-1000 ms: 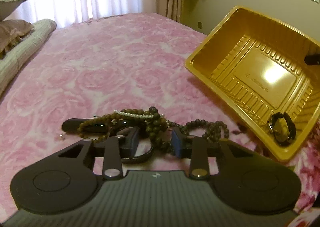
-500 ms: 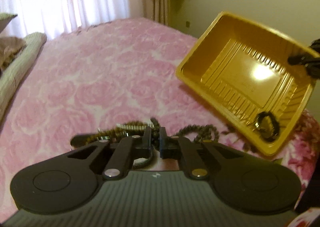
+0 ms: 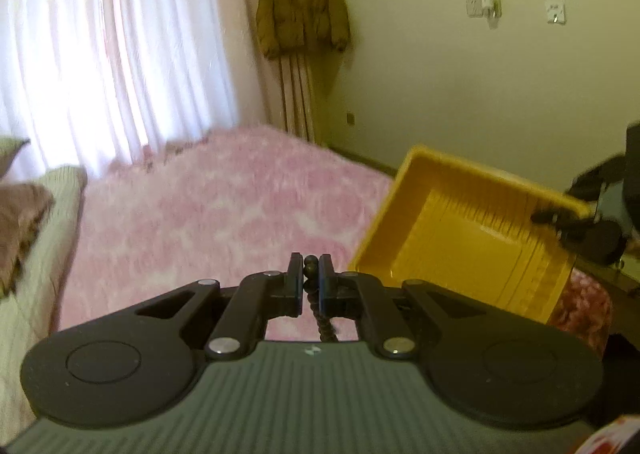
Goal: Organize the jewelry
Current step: 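Lift the bead necklace high and lower it into the tray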
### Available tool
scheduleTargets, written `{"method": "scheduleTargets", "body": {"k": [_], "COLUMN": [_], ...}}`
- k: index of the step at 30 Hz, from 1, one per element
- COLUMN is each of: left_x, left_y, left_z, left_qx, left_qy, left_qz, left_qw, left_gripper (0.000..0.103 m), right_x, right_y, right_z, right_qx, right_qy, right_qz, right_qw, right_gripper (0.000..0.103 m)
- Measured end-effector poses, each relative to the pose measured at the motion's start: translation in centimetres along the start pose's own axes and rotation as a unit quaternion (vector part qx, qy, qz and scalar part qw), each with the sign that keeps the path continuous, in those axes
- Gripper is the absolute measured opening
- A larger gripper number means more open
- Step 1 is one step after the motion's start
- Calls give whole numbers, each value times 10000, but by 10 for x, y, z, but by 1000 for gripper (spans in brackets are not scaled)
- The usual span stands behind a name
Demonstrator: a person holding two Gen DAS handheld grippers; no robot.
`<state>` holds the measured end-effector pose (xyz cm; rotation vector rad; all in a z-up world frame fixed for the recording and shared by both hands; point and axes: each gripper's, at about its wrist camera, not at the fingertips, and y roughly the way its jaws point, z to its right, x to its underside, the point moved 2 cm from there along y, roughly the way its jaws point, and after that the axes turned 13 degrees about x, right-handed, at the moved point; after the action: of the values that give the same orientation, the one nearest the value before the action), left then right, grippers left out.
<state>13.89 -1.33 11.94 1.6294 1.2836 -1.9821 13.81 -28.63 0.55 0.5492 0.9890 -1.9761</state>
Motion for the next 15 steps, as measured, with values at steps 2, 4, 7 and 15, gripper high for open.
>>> {"method": "scheduleTargets", "body": {"k": [2,4,7,15], "left_x": [-15,-30,-51,-113], "left_y": [-6,-12,-18,-22], "left_z": [0,1,5,15], "left_qx": [19,55,64,200], "left_qy": [88,183,372,820], "left_qz": [117,220,354,693], "left_qw": [9999,9996,9987,9940], "left_gripper": [6,6,6,6], "right_x": [-1,-2,-3,-5], "right_y": [0,0,-1,-2], "right_z": [0,0,0,-1], "right_qx": [0,2,3,4], "right_qy": [-13,-27,-48,-79], "right_qz": [2,6,15,27], "right_qw": [10000,10000,10000,10000], "right_gripper": [5,5,5,5]}}
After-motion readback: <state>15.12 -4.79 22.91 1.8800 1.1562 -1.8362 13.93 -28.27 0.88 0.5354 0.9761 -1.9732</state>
